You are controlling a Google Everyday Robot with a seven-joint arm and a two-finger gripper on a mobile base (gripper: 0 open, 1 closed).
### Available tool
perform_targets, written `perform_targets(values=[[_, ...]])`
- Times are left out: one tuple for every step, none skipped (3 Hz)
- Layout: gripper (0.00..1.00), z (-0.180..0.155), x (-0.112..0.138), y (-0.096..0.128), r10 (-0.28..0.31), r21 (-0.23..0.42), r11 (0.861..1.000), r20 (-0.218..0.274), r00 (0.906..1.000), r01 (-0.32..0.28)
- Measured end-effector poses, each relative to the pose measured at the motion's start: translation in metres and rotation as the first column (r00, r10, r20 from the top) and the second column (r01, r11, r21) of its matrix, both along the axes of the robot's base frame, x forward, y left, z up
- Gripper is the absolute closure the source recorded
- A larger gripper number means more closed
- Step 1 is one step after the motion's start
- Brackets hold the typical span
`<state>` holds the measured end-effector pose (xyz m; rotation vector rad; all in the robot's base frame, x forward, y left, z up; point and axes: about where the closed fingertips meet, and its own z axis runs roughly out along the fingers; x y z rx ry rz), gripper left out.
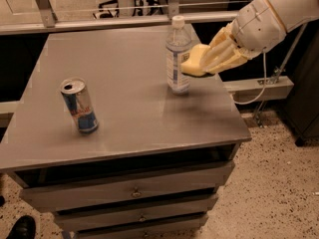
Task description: Move sponge near blue plastic bottle
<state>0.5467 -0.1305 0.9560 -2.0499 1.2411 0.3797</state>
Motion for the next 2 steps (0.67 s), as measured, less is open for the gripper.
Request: perform_targets(values=[[1.0,-0.007,-0.003,0.001,0.014,-0.001,1.0,-0.007,0.9999,-0.014],[1.0,-0.018,-0.011,-0.004,0.011,-0.007,1.0,-0.022,0.9997,-0.011]])
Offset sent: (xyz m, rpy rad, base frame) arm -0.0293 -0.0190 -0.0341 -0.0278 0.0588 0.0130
